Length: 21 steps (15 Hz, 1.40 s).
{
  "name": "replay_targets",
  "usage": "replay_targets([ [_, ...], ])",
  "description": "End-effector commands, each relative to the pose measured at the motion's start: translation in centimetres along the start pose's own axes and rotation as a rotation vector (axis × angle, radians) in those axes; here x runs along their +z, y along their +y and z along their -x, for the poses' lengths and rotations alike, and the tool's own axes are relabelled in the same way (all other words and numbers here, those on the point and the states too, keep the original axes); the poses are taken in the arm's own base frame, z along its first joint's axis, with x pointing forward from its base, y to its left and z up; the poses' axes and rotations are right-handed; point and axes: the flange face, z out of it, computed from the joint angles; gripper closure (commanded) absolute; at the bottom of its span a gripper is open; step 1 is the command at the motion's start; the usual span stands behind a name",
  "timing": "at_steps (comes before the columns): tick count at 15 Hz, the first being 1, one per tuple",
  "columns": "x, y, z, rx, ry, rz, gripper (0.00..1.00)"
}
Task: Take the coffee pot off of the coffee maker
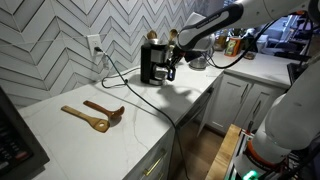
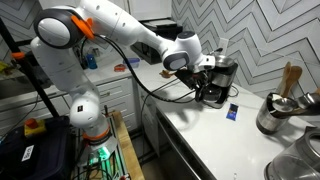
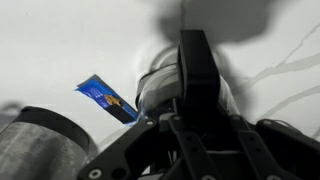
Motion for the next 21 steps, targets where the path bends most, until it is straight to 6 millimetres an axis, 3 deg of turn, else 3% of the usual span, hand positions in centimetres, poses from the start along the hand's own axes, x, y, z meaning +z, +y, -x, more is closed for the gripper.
replay_targets([
  [1, -0.7, 0.7, 1.1, 0.082, -0.016, 0.043, 0.92],
  [7, -1.0, 1.5, 1.4, 0.072, -0.044, 0.063, 0.92],
  [21, -1.4, 3.5, 4.1, 0.299, -0.048, 0.13, 0.92],
])
